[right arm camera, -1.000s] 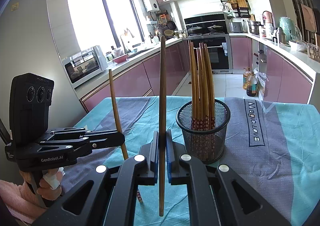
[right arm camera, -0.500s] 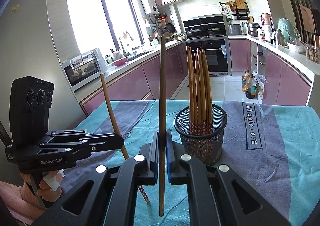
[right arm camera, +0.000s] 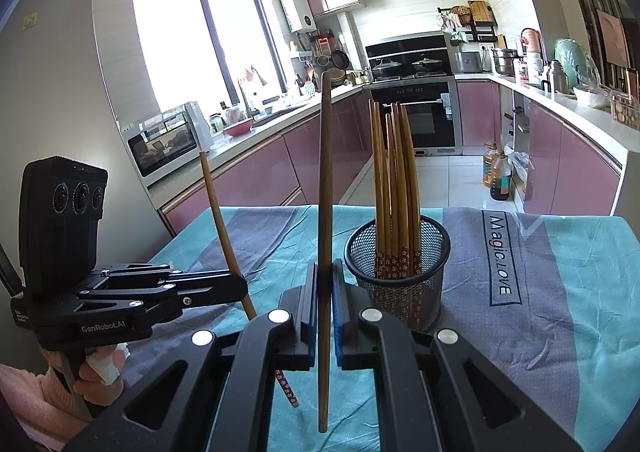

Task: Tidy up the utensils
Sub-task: 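Move both upright chopsticks over the mesh cup rim, then lower both chopsticks into the mesh cup and open both tools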

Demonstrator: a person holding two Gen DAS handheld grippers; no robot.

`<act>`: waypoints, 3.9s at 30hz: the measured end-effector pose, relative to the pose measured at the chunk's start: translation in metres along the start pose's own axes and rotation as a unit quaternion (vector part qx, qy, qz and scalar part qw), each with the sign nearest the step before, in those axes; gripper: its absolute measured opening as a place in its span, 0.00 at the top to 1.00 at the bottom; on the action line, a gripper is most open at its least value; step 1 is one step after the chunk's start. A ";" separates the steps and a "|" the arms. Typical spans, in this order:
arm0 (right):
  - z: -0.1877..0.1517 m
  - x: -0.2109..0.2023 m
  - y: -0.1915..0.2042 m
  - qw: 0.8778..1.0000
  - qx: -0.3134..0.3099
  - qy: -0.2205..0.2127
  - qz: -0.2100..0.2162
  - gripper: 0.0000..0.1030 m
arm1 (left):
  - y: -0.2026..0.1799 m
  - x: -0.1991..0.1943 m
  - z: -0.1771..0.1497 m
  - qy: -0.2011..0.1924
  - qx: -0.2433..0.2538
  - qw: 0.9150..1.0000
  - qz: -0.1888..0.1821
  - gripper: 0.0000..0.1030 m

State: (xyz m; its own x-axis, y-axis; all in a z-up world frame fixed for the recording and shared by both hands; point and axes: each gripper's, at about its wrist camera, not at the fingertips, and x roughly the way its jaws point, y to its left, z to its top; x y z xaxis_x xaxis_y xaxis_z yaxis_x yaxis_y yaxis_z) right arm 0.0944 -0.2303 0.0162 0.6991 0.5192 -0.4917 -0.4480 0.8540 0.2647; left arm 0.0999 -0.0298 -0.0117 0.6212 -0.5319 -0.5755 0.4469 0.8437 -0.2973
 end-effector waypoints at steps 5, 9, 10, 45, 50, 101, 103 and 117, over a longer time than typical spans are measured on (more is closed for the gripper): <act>0.001 -0.001 -0.002 1.000 0.001 -0.003 -0.001 0.94 | 0.000 0.000 0.001 -0.001 0.001 1.000 0.000 0.93; 0.003 -0.001 -0.005 1.000 0.002 -0.004 -0.003 0.94 | -0.001 -0.002 0.006 -0.004 0.003 1.000 -0.001 0.93; 0.003 0.000 -0.004 1.000 0.002 -0.005 -0.003 0.94 | -0.001 -0.002 0.007 -0.004 0.004 1.000 -0.001 0.93; 0.035 0.002 -0.020 0.999 -0.002 -0.040 -0.010 0.94 | -0.015 -0.006 0.039 -0.028 0.028 0.999 -0.018 0.93; 0.041 0.002 -0.020 0.999 -0.005 -0.045 -0.011 0.94 | -0.018 -0.009 0.048 -0.038 0.031 0.999 -0.020 0.93; 0.080 0.022 -0.008 0.994 -0.037 -0.080 -0.062 0.94 | -0.028 0.008 0.103 -0.080 0.037 0.996 -0.004 0.93; 0.078 0.024 -0.007 0.994 -0.037 -0.078 -0.066 0.94 | -0.028 0.012 0.102 -0.077 0.036 0.996 -0.002 0.93; 0.070 0.037 -0.005 0.995 -0.033 -0.059 -0.078 0.94 | -0.030 0.032 0.098 -0.048 0.045 0.998 0.006 0.93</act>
State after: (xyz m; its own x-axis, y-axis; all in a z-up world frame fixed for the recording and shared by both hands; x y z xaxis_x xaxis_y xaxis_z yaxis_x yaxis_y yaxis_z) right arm 0.1617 -0.2132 0.0543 0.8220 0.3843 -0.4204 -0.3620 0.9223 0.1353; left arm 0.1696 -0.0788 0.0538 0.6846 -0.5292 -0.5013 0.4918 0.8429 -0.2183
